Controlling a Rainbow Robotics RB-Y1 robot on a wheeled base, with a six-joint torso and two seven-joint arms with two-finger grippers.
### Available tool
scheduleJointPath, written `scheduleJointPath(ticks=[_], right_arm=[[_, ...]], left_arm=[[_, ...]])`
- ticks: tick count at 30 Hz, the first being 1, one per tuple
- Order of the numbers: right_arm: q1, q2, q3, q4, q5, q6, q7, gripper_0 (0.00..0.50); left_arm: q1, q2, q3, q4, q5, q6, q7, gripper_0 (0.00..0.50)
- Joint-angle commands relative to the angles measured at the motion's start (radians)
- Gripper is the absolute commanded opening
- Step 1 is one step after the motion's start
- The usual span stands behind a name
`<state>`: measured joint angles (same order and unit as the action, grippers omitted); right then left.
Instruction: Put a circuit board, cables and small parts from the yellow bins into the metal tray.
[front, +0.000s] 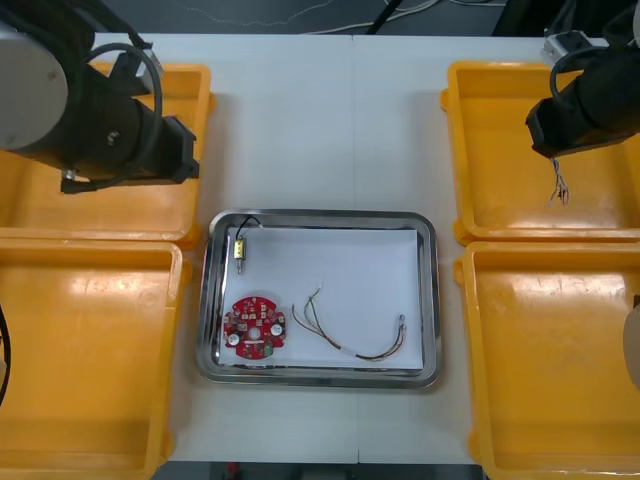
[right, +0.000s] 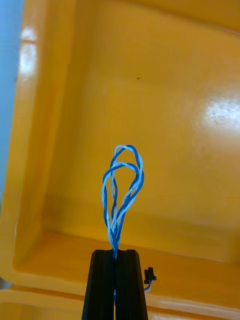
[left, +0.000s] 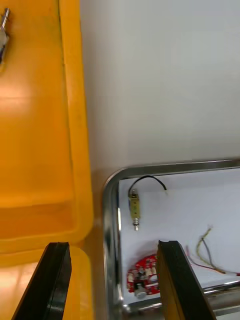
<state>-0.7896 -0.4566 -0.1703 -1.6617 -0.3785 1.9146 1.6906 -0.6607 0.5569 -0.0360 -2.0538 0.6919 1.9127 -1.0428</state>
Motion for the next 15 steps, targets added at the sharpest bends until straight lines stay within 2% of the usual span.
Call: scheduleJointPath(ticks=[1,6,9,15], right_arm=[[0.041,-0.025,0.086,-0.107,-0.014,0.005,0.023,0.0],[0.075,-0.025,0.141,-0.179,-0.033,0.005,0.024,0.0],[0.087,-0.025,0.173,-0.211,-0.069,0.005,0.023,0.0],[0.105,-0.024,0.262,-0.283,-0.091,0.005,0.026,0.0]], left_arm=[[-0.077,0.043,0.071,0.093,-0.009,0.007,-0.16,0.5],[-0.125,0.04,0.102,0.224,-0.057,-0.008,-0.28,0.5],[-0.151,0.035,0.111,0.297,-0.094,-0.041,-0.341,0.5],[-0.178,0.028,0.128,0.402,-0.155,-0.098,-0.434,0.5]])
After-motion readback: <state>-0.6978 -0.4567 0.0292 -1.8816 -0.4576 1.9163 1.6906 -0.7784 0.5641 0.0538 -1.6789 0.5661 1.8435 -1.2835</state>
